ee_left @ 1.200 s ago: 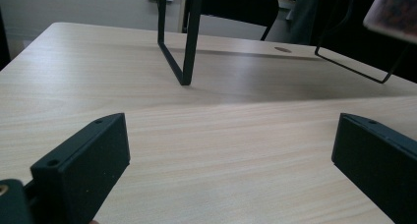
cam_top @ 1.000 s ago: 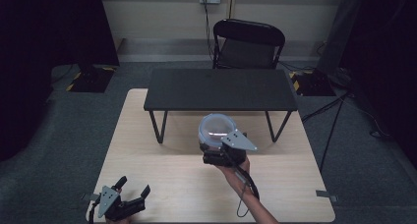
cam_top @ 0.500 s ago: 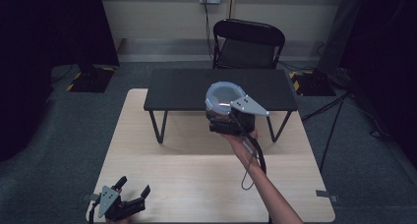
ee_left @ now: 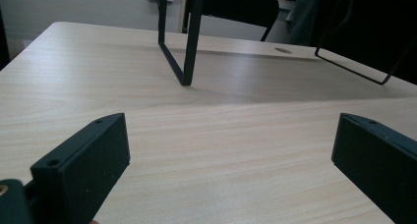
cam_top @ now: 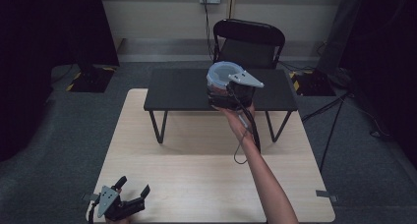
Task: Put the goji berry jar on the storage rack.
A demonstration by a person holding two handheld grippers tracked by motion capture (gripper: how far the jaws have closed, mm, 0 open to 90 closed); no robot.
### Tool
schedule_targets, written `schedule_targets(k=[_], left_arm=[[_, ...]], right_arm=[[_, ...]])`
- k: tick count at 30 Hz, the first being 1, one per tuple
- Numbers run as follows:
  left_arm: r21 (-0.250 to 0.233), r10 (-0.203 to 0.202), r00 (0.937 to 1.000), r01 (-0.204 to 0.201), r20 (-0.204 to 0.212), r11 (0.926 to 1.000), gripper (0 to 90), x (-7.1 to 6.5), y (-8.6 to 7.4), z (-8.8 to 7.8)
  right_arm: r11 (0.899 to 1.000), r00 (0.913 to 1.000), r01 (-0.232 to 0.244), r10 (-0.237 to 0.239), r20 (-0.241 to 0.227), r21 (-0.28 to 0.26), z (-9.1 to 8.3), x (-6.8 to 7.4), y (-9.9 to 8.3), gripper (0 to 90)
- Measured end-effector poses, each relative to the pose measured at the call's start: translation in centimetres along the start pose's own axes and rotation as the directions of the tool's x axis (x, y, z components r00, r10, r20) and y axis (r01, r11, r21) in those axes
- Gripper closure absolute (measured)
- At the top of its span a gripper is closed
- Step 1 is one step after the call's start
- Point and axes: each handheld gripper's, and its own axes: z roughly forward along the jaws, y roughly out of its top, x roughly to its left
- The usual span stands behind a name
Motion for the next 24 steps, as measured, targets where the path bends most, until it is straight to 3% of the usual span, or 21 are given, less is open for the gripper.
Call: schedule_targets(k=[19, 20, 21, 24], left_arm=[[-0.003, -0.008, 1.0, 0.008, 0.0, 1.0, 0.2, 0.1, 0.0, 0.0], [-0.003, -0.009, 1.0, 0.009, 0.0, 1.0, 0.2, 0.1, 0.0, 0.0], [-0.004, -0.01, 1.0, 0.01, 0.0, 0.9999, 0.2, 0.1, 0.0, 0.0], [-0.003, -0.009, 1.0, 0.009, 0.0, 1.0, 0.2, 0.1, 0.0, 0.0]], right_arm=[[0.998, 0.998, -0.028, 0.025, 0.058, 0.052, 4.5, -0.5, 0.4, 1.8], [0.998, 0.9936, -0.05, 0.045, 0.103, 0.044, 5.0, 0.5, 0.4, 1.8], [0.998, 0.9979, -0.028, 0.025, 0.059, 0.058, 4.8, -0.5, 0.4, 1.8], [0.998, 0.9977, -0.023, 0.019, 0.066, 0.054, 5.1, -0.4, 0.2, 1.7]])
